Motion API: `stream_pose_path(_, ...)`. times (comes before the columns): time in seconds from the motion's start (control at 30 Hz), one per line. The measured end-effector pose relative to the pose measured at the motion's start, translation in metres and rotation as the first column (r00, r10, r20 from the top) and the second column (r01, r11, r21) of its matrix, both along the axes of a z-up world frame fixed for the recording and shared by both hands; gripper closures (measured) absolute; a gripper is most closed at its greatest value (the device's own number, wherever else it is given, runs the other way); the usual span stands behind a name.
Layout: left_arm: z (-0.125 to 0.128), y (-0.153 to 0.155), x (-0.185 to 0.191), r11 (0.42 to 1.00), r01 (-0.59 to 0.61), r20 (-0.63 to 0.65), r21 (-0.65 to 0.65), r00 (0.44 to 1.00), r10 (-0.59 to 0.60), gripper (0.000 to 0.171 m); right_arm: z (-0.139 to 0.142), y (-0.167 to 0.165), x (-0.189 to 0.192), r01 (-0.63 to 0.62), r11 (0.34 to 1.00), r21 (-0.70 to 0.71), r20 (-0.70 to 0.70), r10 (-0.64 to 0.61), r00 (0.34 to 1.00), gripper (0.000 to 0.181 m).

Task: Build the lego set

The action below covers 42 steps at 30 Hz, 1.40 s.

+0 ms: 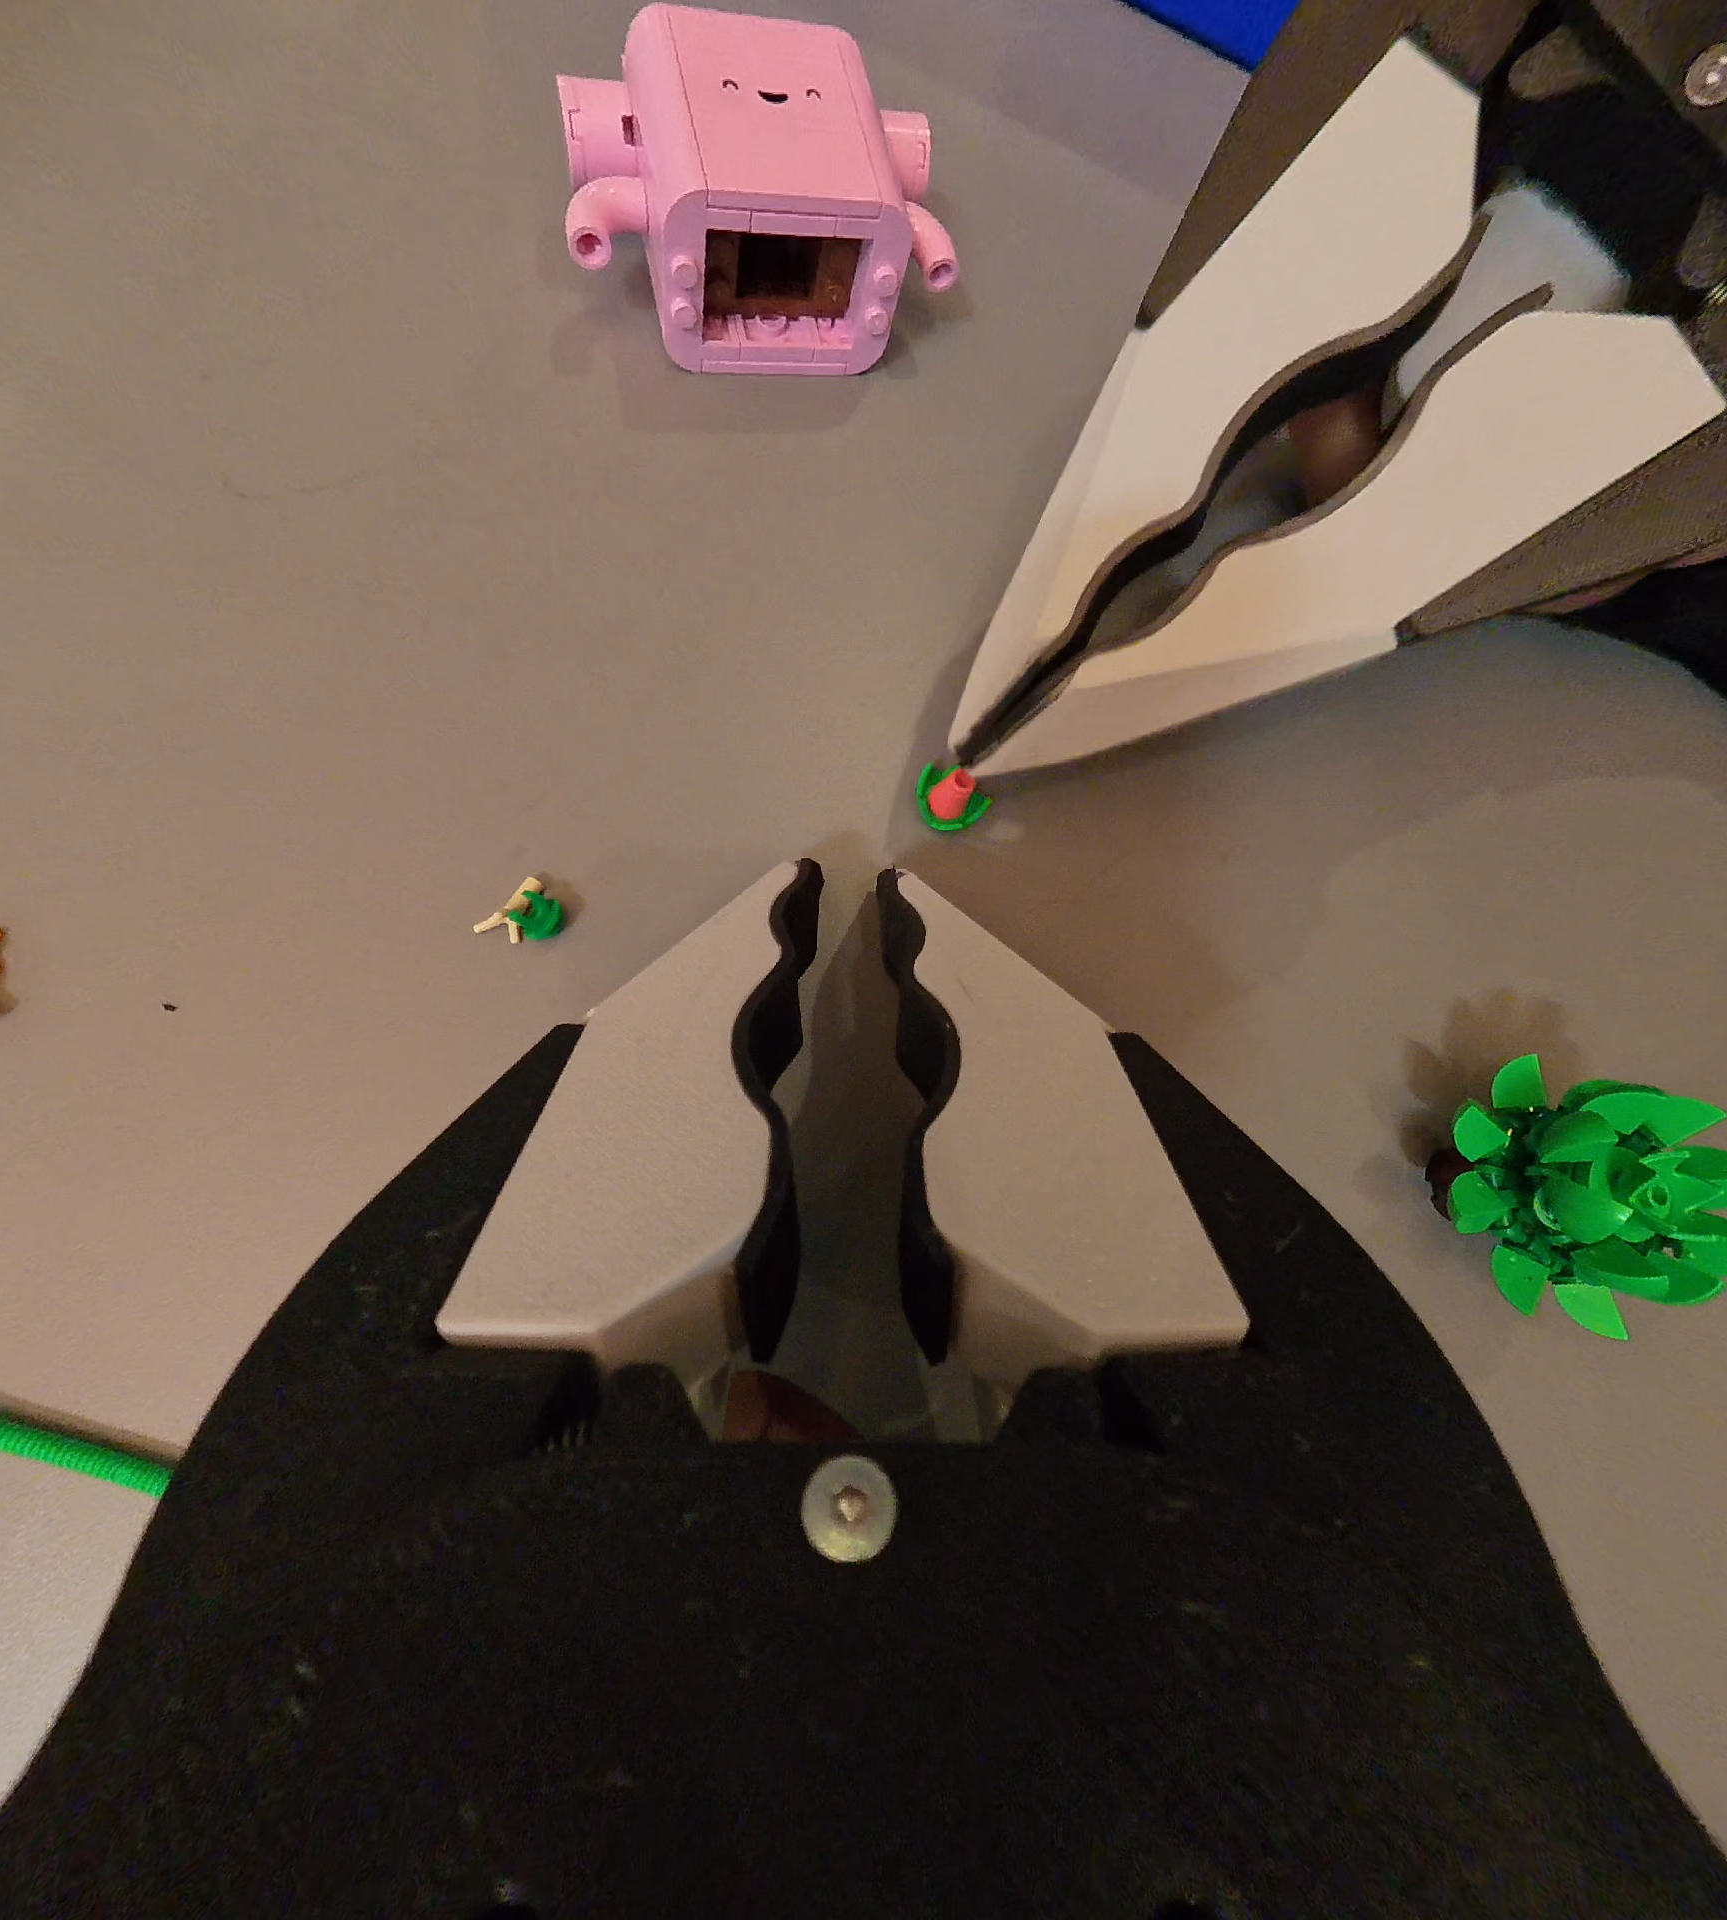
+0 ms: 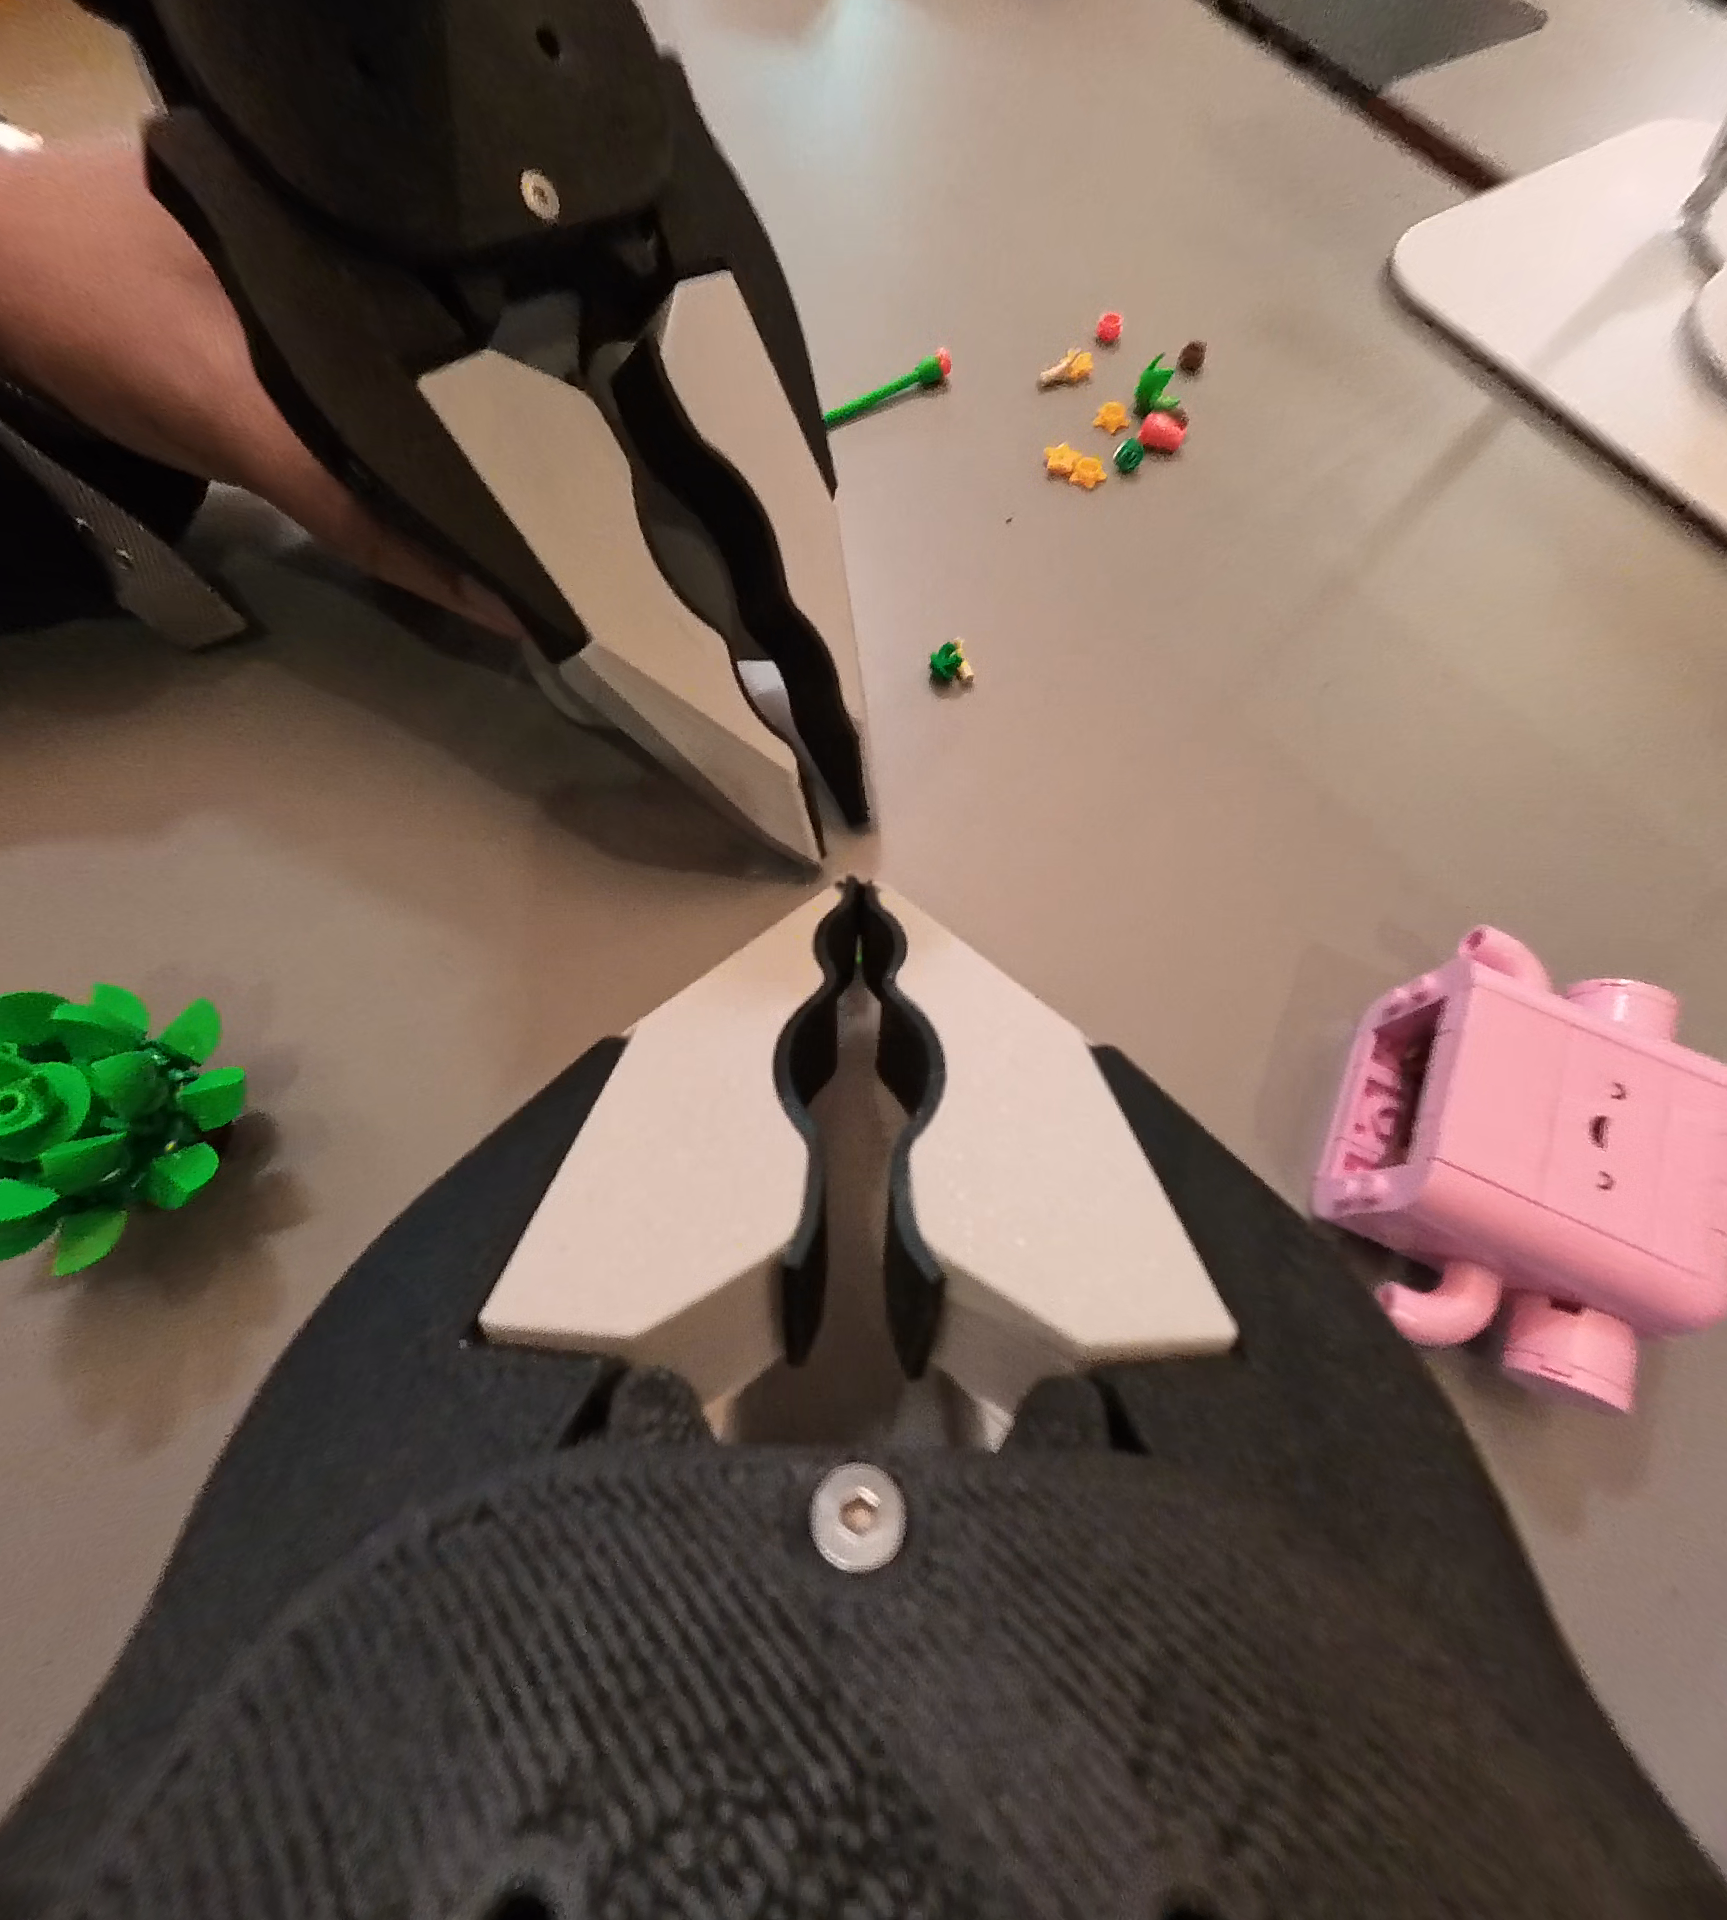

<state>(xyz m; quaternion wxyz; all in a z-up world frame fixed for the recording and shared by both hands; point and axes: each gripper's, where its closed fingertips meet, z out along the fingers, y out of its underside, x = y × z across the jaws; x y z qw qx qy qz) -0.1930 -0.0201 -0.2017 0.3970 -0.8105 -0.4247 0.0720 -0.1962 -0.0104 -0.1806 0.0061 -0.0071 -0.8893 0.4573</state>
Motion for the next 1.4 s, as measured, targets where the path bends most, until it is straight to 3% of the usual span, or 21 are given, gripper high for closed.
stream_pose_path(0.13,0.0,0.0,0.0,1.0,0.0,0.001,0.001,1.0,0.0,0.161,0.017,0.0,-0.003,0.014,0.996,-0.084,-0.012,-0.015,1.0,0.181)
stream_pose_path(0.3,0.0,0.0,0.0,1.0,0.0,0.001,0.002,1.0,0.0,0.161,0.012,-0.001,-0.002,0.007,0.998,-0.067,-0.012,-0.008,1.0,0.181)
stream_pose_path(0.5,0.012,-0.007,-0.006,0.997,-0.038,-0.048,0.063,0.998,0.041,0.162,0.022,-0.003,0.0,0.0,0.989,-0.148,0.015,0.002,1.0,0.181)
stream_pose_path(0.63,0.025,-0.042,-0.024,0.976,-0.212,-0.147,0.043,0.965,0.216,0.161,0.024,-0.004,0.0,0.004,0.985,-0.173,0.057,0.006,0.998,0.181)
stream_pose_path(0.77,0.024,-0.094,-0.039,0.883,-0.464,-0.257,-0.079,0.865,0.431,0.154,0.024,-0.004,-0.001,0.006,0.985,-0.174,0.059,0.005,0.998,0.181)
stream_pose_path(0.83,0.025,-0.106,-0.044,0.845,-0.531,-0.271,-0.062,0.824,0.498,0.151,0.023,-0.004,-0.001,0.004,0.986,-0.168,0.057,0.005,0.998,0.181)
stream_pose_path(0.97,0.021,-0.121,-0.061,0.804,-0.593,-0.215,-0.044,0.792,0.572,0.147,0.023,-0.005,0.0,0.003,0.986,-0.165,0.052,0.005,0.999,0.181)
stream_pose_path(1.07,0.007,-0.122,-0.064,0.803,-0.585,-0.15,-0.108,0.809,0.569,0.148,0.023,-0.005,-0.001,0.007,0.986,-0.169,0.051,0.001,0.999,0.181)
stream_pose_path(1.2,0.003,-0.121,-0.064,0.804,-0.575,-0.161,-0.152,0.817,0.554,0.154,0.024,-0.005,-0.002,0.014,0.985,-0.173,0.062,-0.004,0.998,0.181)
stream_pose_path(1.4,-0.001,-0.124,-0.065,0.801,-0.588,-0.093,-0.114,0.809,0.581,0.153,0.029,-0.006,-0.003,0.016,0.978,-0.206,0.046,-0.007,0.999,0.181)
